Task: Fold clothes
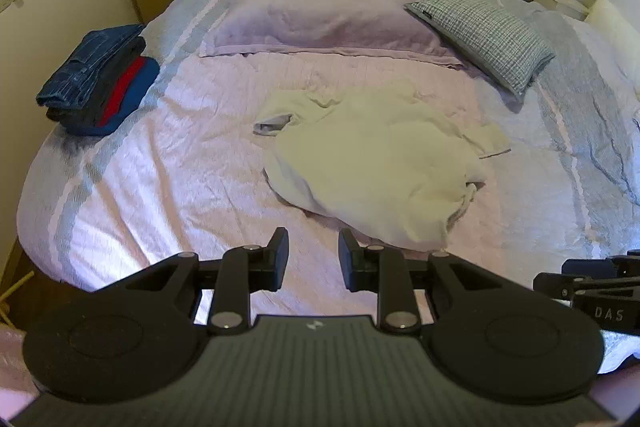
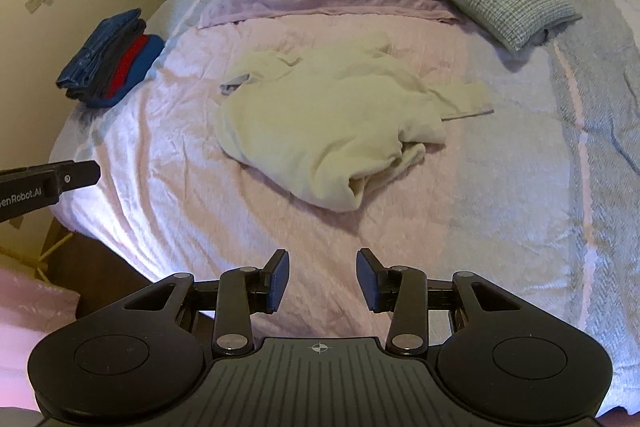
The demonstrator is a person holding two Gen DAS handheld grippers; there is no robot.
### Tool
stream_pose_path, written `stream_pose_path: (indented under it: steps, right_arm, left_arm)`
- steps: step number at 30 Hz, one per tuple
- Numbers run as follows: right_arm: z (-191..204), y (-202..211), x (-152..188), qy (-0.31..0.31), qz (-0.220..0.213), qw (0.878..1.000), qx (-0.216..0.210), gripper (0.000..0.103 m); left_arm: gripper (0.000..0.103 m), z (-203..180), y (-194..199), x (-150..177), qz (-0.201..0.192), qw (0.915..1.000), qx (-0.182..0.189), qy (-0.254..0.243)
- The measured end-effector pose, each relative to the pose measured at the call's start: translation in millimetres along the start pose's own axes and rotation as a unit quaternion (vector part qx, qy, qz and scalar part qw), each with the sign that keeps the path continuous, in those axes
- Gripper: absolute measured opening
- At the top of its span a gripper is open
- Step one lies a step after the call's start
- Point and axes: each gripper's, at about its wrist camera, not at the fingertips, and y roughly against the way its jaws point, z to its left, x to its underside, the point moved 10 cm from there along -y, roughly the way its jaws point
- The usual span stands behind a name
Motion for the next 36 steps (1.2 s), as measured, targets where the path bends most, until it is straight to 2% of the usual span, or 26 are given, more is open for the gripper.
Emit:
stream_pose_path:
  steps: [4,9,15,19,22,30,32,36]
  right_arm:
    - [10,-18,-15,-0.026,0.004,1.0,0.005,0.041]
    - [25,-45,-42,-0.068,0.005,0.997,0.024,0.041]
    - [49,-75,-73,-0.118,-0.001,0.992,0.042,0.041]
    - [60,-86,-80,-0.163,-0.006,0.985,0.055,0.041]
    - [54,-93,-70,-0.207,-0.001,0.976,0.07,0.041]
    - [17,-104,-33,-0.306,0.008,0.946,0.105,0.041]
    - [4,-107,-21,-0.304,0.01,0.945,0.12,0.041]
    - [-14,-129,-3,-0.259,0.018,0.955,0.142,0.041]
  left_arm:
    - [0.023,21,-18,-15,0.003,0.9998,0.014,-0.01]
    - [0.024,68,-55,-41,0.011,0.9994,0.022,-0.023]
    - [0.025,112,-98,-79,0.017,0.9976,0.033,-0.059]
    - [0.026,128,-124,-103,0.02,0.9942,0.05,-0.093]
    - [0.026,128,-145,-112,0.024,0.9897,0.075,-0.12]
    - [0.028,120,-199,-89,0.067,0.9815,0.125,-0.129]
    - [0.029,123,-214,-76,0.083,0.9806,0.136,-0.114]
    - [0.031,129,-245,-47,0.095,0.9804,0.144,-0.095]
